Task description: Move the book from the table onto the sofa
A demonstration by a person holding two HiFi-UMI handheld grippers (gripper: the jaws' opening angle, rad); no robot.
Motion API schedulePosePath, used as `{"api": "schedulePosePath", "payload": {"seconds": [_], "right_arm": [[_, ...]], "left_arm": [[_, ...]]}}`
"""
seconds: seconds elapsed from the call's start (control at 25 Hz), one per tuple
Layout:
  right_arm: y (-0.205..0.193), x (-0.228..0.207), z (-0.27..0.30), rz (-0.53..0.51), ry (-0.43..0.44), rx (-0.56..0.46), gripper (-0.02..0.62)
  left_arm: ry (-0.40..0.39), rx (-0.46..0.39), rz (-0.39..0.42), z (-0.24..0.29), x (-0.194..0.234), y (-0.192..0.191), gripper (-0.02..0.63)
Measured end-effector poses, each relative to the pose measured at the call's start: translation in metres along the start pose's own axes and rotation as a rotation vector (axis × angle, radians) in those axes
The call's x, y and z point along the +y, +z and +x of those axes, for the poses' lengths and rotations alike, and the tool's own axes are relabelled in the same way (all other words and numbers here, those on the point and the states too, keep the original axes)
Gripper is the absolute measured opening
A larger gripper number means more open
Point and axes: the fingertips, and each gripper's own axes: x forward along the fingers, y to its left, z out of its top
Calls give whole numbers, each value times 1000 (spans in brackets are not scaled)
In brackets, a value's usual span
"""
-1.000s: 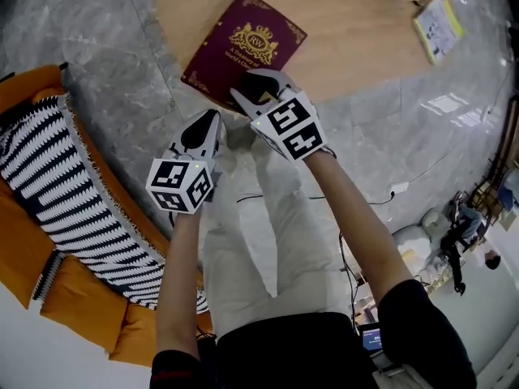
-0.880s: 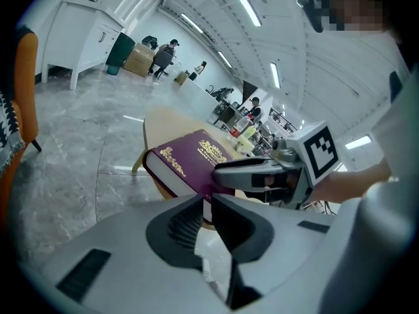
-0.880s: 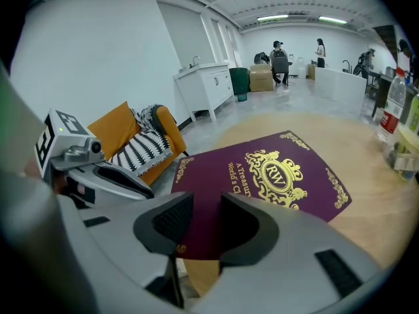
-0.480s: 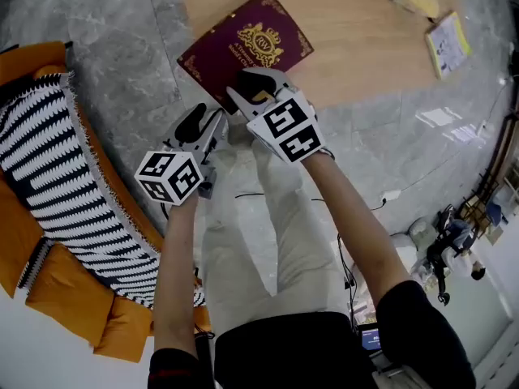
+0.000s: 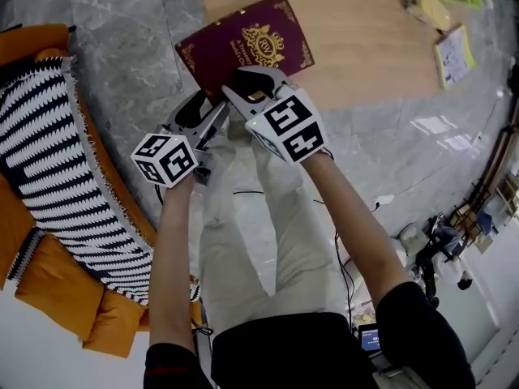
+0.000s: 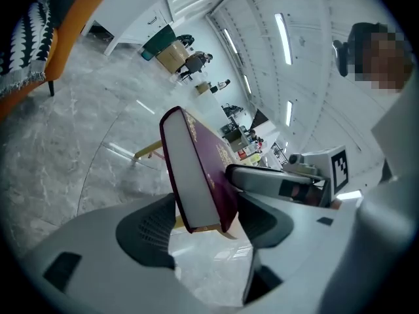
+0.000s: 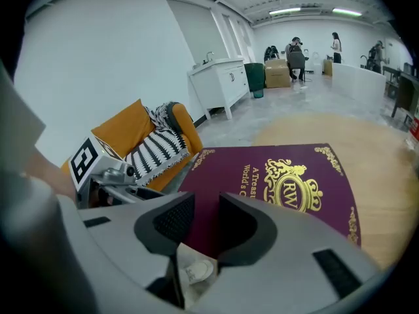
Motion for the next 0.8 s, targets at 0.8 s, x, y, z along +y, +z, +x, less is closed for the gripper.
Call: {"api": "schedulePosePath", "payload": {"seconds": [0.8], "right_arm": [[8, -13, -10, 48, 12, -38, 135]], "left_arm": [[-154, -15, -117, 4, 15, 7, 322]]}}
